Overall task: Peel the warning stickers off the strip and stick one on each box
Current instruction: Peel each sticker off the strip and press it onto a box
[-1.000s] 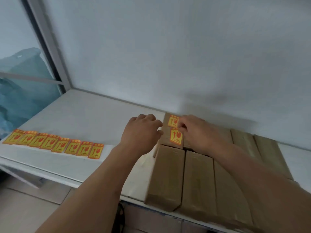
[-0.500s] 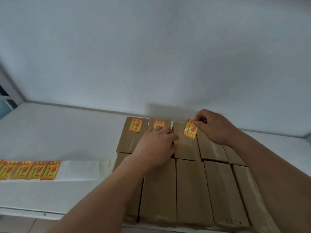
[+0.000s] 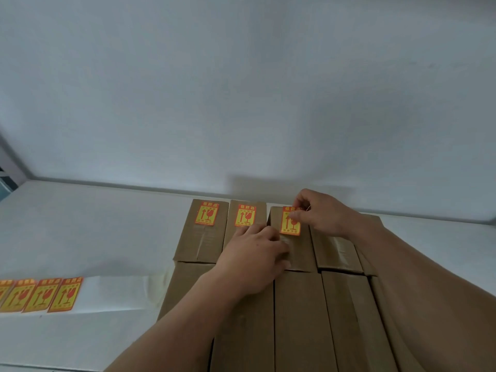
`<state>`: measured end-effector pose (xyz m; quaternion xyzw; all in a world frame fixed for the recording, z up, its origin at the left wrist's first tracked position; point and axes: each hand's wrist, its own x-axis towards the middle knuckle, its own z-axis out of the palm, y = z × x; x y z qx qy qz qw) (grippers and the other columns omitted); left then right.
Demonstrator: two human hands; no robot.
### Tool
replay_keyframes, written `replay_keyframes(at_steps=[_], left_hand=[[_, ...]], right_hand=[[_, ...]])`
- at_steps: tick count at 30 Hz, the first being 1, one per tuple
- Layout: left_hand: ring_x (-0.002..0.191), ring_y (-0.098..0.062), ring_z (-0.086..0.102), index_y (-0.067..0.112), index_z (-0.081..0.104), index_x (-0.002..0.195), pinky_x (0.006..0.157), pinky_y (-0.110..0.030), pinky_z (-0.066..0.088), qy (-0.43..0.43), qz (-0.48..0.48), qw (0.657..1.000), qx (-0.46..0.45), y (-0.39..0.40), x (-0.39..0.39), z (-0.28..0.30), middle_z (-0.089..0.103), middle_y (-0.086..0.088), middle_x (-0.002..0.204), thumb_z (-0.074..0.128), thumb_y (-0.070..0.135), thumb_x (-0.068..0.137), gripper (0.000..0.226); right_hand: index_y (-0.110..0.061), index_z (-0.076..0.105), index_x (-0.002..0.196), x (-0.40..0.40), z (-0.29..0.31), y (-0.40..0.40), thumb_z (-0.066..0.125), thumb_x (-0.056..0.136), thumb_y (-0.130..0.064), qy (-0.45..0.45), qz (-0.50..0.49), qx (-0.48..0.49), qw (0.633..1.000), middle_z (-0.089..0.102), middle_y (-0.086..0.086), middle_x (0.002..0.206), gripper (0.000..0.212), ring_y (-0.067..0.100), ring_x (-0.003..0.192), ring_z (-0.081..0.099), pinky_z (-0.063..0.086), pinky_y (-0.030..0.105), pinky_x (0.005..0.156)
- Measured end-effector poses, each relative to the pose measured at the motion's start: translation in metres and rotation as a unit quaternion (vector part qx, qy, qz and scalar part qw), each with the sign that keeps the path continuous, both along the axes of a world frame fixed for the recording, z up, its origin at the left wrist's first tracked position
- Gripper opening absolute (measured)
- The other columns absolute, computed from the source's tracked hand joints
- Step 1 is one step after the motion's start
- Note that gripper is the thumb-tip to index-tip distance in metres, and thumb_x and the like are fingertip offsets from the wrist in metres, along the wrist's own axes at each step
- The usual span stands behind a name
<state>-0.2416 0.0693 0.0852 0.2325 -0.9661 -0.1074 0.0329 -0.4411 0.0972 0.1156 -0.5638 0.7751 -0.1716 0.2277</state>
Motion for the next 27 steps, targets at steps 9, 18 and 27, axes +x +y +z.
replay_keyframes(at_steps=[9,18,27], left_hand=[[0.132,-0.02,0.03,0.037,0.05,0.132,0.111,-0.043,0.02,-0.001,0.005,1.0,0.006,0.0,0.002,-0.002,0.046,0.006,0.134,0.038,0.051,0.096,0.04],[0.132,-0.019,0.029,0.037,0.049,0.132,0.111,-0.042,0.019,0.002,0.005,1.0,0.005,0.0,0.002,-0.001,0.046,0.006,0.135,0.038,0.051,0.096,0.039],[0.133,-0.019,0.028,0.037,0.048,0.132,0.111,-0.043,0.018,-0.003,0.006,1.0,0.007,0.001,0.001,0.0,0.044,0.006,0.136,0.038,0.05,0.097,0.039]], right_hand=[[-0.022,0.054,0.104,0.001,-0.01,-0.011,0.065,0.09,-0.03,0.018,0.004,0.019,1.0,0.058,-0.006,0.096,0.019,0.014,0.089,0.055,0.042,0.025,0.071],[-0.02,0.06,0.098,-0.002,-0.013,-0.012,0.06,0.093,-0.025,-0.011,-0.009,-0.003,1.0,0.062,-0.004,0.094,0.007,0.014,0.089,0.057,0.045,0.025,0.071],[-0.023,0.06,0.095,-0.003,-0.015,-0.012,0.061,0.093,-0.024,-0.014,-0.005,-0.005,1.0,0.06,-0.007,0.091,0.003,0.009,0.083,0.054,0.04,0.021,0.066]])
